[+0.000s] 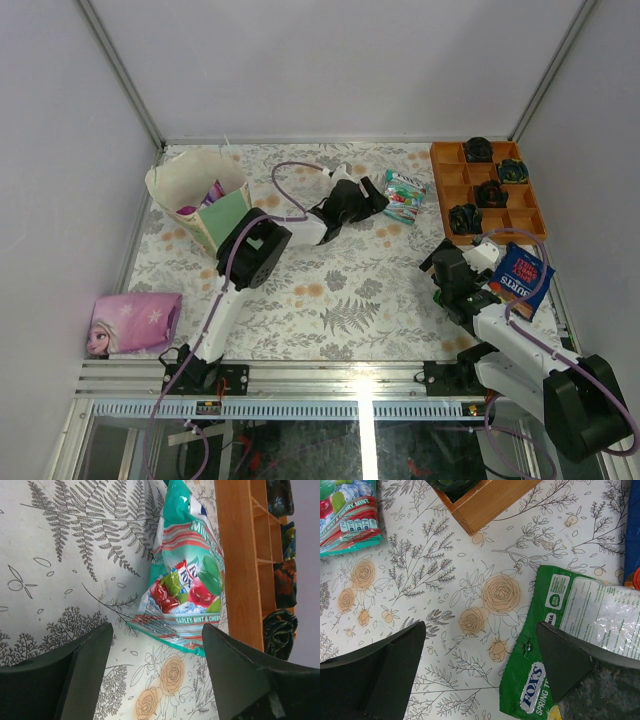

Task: Place the snacks into the paper bag
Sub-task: Pick up the snack from the center of the board, then place the snack in the paper bag.

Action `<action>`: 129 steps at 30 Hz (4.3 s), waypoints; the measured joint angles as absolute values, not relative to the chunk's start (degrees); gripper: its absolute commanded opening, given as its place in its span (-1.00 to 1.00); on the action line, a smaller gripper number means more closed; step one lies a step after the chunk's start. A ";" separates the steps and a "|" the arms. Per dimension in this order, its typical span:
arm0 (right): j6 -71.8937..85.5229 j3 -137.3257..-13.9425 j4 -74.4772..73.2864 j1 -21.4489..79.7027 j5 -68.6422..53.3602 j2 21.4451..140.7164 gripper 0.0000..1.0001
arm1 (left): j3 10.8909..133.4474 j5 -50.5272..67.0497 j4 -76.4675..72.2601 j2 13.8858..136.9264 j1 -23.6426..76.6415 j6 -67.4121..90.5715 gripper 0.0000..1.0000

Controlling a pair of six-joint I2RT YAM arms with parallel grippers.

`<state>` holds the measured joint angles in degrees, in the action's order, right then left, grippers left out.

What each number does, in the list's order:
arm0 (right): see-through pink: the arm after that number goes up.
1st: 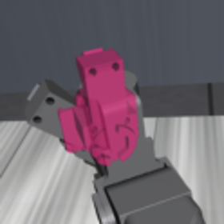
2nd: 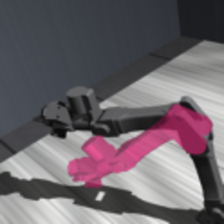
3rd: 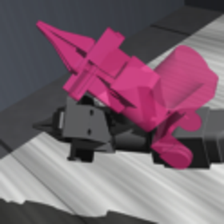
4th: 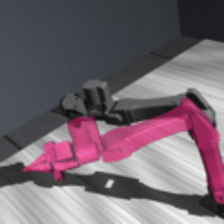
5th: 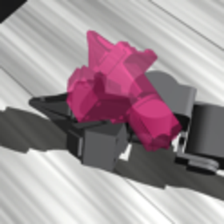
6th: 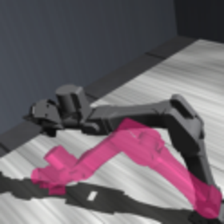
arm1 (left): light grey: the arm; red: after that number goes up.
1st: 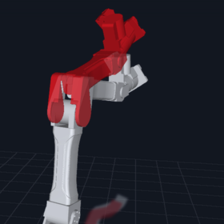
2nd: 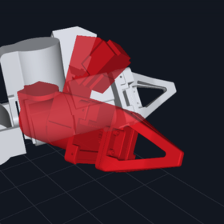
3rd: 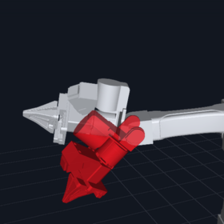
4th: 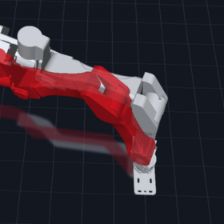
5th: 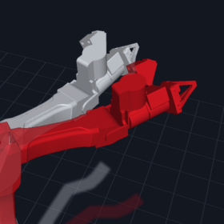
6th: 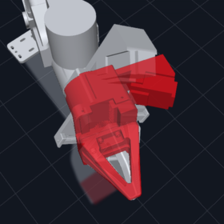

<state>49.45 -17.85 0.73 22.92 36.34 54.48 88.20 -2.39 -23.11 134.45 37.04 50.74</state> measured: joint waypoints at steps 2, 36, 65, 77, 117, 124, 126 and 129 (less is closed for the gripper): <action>49.45 -17.85 0.73 22.92 36.36 54.48 0.98 | 88.40 -2.35 -24.27 135.06 36.62 51.94 0.44; 48.88 -18.17 0.80 22.92 36.32 56.31 0.99 | 92.36 2.24 -38.46 144.68 35.57 62.81 -1.00; 48.86 -18.20 0.78 22.92 34.83 56.42 0.99 | 81.95 -15.09 3.03 102.43 46.17 39.51 -1.00; 48.84 -18.20 0.78 22.92 34.81 55.94 0.98 | 85.62 -23.90 19.77 90.08 50.09 34.96 -1.00; 48.84 -18.52 1.21 22.92 33.28 58.00 0.98 | 79.09 -50.37 32.42 55.37 35.94 23.64 -1.00; 48.84 -18.55 1.21 22.92 33.26 58.04 0.99 | 78.59 -52.84 31.73 54.48 35.92 23.27 -1.00; 48.84 -18.55 1.21 22.92 33.26 58.04 0.98 | 78.39 -53.19 31.62 54.68 35.79 23.20 -1.00; 48.84 -18.55 1.21 22.92 33.26 58.04 0.98 | 77.01 -52.90 30.74 55.27 34.72 22.96 -1.00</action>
